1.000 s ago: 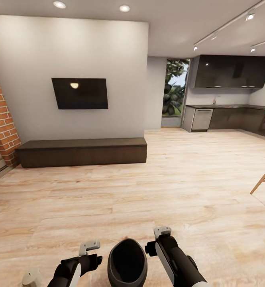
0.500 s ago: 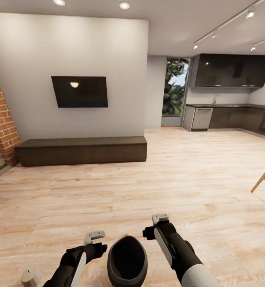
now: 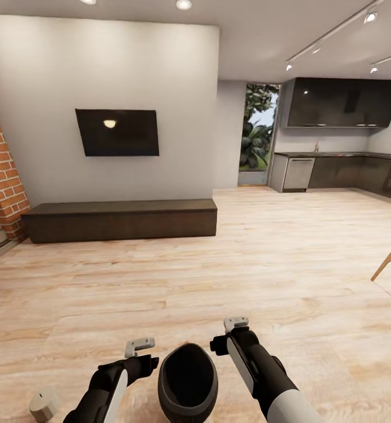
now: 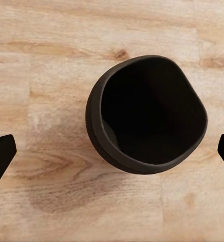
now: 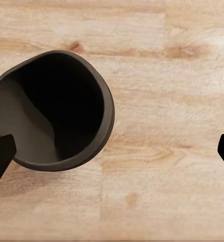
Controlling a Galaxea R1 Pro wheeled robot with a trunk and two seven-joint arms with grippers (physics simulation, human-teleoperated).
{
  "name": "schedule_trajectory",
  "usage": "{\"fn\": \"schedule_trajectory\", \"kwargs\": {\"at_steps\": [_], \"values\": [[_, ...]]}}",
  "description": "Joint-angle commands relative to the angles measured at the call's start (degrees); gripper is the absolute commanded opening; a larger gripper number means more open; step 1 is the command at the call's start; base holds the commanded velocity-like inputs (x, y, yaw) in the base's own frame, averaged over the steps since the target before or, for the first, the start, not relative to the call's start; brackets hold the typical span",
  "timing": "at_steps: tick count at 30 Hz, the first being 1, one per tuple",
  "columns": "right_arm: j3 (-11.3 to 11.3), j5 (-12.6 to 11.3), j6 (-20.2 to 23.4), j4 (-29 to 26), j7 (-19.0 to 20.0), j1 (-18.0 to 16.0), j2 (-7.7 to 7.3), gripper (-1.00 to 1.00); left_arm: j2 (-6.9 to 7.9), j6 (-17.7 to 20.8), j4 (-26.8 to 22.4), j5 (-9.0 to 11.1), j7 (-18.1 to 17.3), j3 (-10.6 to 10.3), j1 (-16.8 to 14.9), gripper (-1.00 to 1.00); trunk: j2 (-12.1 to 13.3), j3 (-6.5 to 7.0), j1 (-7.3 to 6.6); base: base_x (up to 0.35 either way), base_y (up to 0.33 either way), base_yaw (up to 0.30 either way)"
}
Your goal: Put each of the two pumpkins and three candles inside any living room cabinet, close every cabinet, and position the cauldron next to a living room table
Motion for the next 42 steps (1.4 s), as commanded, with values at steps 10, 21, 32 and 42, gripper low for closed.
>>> {"fn": "schedule_trajectory", "kwargs": {"at_steps": [10,21,32,42], "values": [[0.1,0.1,-3.3,1.4,0.0,0.0,0.00,1.00,-0.01,-0.2,0.0,0.0,-0.1,0.0,0.0,1.00,-4.0,-1.80,2.20,0.000,0.000,0.000],[3.7,0.0,-4.2,1.4,0.1,0.0,0.00,1.00,-0.05,-2.0,0.2,0.0,0.0,0.1,0.0,1.00,-8.4,-3.77,4.62,0.000,0.000,0.000],[4.5,0.0,-4.7,0.6,5.5,0.0,0.00,1.00,-0.45,-2.0,0.0,0.0,0.0,0.0,0.0,1.00,-12.8,-5.75,7.03,0.000,0.000,0.000],[4.6,0.1,-5.1,0.7,5.9,0.0,0.00,1.00,-0.52,-2.0,0.1,0.0,0.0,0.0,0.0,1.00,-16.9,-7.54,9.23,0.000,0.000,0.000]]}}
